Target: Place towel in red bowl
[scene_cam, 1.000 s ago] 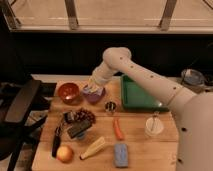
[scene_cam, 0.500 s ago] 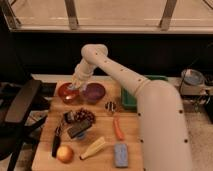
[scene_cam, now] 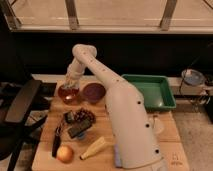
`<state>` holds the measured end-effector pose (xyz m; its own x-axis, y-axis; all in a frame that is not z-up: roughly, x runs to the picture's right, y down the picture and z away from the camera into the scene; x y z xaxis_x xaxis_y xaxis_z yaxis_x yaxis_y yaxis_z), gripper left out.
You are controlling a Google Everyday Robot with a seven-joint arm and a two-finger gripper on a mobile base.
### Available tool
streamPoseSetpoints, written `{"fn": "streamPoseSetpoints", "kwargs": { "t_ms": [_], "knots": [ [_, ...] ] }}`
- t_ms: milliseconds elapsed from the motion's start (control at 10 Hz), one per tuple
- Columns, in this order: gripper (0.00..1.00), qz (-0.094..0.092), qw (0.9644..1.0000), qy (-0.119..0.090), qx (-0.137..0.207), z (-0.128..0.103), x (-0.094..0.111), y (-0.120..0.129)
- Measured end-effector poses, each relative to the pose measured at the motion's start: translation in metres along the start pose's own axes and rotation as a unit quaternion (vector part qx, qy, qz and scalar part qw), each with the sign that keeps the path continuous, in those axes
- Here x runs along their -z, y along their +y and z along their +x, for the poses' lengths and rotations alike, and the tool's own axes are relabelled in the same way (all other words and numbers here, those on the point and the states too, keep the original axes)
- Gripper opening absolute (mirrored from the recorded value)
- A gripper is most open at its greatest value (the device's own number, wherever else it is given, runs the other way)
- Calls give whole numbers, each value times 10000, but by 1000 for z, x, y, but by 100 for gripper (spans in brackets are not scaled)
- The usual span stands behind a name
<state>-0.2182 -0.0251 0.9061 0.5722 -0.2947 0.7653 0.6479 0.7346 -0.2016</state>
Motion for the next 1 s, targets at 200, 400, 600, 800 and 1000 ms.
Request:
{"fn": "streamPoseSetpoints", "kwargs": {
  "t_ms": [200,400,600,800,1000],
  "knots": [
    [51,-7,10000,-71,47,-2,-6,7],
    [61,-5,9998,-158,118,-10,-10,14],
    [61,59,9995,-267,132,-16,-6,23],
    [61,77,9995,-288,127,-17,-5,24],
    [61,71,9994,-294,138,-18,-6,23]
  ]
}}
